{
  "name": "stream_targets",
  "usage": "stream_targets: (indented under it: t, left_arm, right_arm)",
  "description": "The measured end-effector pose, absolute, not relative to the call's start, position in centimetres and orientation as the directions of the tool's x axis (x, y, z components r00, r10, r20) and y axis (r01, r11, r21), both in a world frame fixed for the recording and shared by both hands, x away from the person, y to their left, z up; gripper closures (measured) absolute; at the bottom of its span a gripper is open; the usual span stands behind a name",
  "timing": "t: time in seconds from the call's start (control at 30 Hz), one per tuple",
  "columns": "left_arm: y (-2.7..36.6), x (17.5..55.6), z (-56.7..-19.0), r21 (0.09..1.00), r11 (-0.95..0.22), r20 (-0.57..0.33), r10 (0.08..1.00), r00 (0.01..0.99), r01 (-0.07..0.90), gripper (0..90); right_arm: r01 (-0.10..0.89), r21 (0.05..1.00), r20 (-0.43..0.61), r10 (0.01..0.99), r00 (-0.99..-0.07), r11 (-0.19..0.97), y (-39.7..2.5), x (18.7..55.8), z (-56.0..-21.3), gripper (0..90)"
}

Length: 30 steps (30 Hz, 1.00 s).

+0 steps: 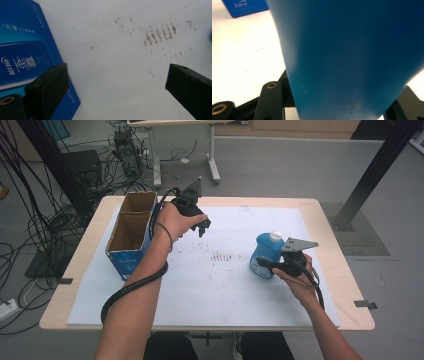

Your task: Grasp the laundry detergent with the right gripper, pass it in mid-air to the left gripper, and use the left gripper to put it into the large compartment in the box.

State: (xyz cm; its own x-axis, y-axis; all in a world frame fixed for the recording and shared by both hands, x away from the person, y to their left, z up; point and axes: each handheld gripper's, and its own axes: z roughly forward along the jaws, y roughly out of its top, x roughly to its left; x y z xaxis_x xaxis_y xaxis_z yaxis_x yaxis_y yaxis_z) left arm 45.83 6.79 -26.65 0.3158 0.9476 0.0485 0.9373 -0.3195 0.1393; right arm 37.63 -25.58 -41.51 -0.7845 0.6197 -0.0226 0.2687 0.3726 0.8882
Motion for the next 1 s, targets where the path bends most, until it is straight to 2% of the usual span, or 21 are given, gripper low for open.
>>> stream_targets:
  t: [1.0]
  left_arm:
    - [6.44, 45.82, -26.54, 0.142, -0.328, 0.057, 0.945, 0.323, 0.934, 5.5]
  right_arm:
    - [0.264, 0.891, -0.025, 0.619, -0.785, 0.37, -25.58, 37.63, -41.57, 42.3]
